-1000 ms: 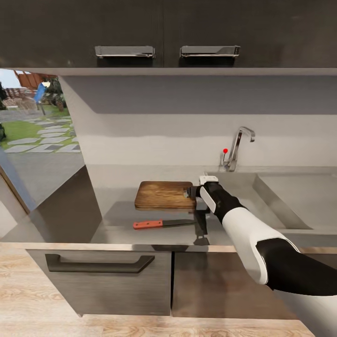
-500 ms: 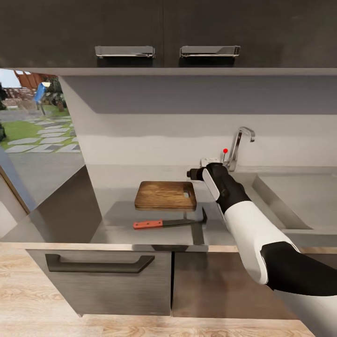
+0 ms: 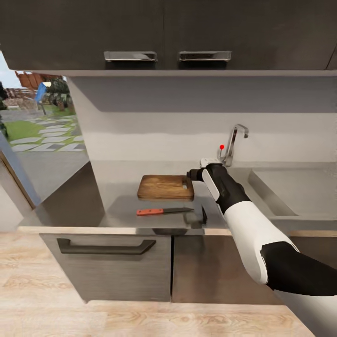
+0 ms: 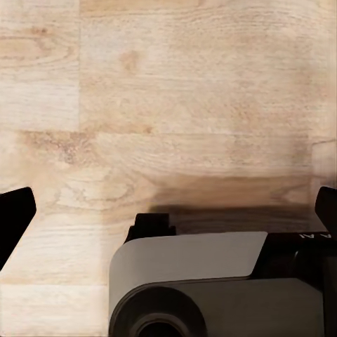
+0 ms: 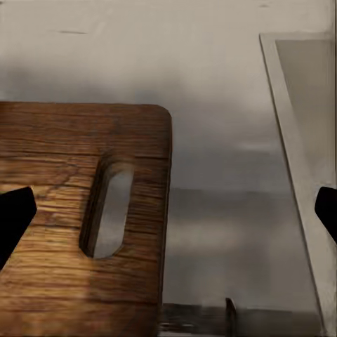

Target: In the kitchen, take the Vidalia onion out of the sink, dice it on the chopping board with the paring knife, put the diced onion into the bowl on the countertop, then place both the paring knife and the chopping board into the sink.

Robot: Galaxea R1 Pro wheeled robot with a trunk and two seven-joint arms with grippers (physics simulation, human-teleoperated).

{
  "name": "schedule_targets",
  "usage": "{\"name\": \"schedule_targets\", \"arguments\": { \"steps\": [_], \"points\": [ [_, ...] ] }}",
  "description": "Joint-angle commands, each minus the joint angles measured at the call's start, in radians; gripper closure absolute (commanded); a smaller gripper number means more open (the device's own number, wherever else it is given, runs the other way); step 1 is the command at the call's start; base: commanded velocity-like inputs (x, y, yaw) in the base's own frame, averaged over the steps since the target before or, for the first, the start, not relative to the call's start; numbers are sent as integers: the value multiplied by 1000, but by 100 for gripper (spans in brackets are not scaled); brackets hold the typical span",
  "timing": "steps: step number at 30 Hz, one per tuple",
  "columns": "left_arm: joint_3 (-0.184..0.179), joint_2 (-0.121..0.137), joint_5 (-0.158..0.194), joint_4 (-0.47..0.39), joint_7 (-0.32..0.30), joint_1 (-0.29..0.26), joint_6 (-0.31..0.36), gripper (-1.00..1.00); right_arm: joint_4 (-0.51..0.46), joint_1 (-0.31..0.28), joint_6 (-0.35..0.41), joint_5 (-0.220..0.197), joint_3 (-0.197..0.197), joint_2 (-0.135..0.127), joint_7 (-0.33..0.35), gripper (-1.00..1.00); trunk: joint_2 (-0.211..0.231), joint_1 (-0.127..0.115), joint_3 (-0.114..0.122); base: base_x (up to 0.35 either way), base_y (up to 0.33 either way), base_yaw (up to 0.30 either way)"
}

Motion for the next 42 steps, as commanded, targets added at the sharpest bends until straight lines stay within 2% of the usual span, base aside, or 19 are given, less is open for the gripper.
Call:
{"name": "schedule_targets", "arguments": {
  "steps": [1,37,42],
  "points": [
    [1,0,0,-1,-1,0,-2,-100,0,-1,3,-10,4,0,-9,-100,-1,-1,-1,-332,0,0],
    [1,-1,2,0,-1,0,-2,-100,67,-1,-4,-9,4,-2,-4,-100,-1,-1,-1,-336,0,0],
    [1,-3,2,0,-1,0,-2,-100,114,-1,-31,-7,4,-2,-4,-100,-1,-1,-1,-336,0,0]
  ]
}}
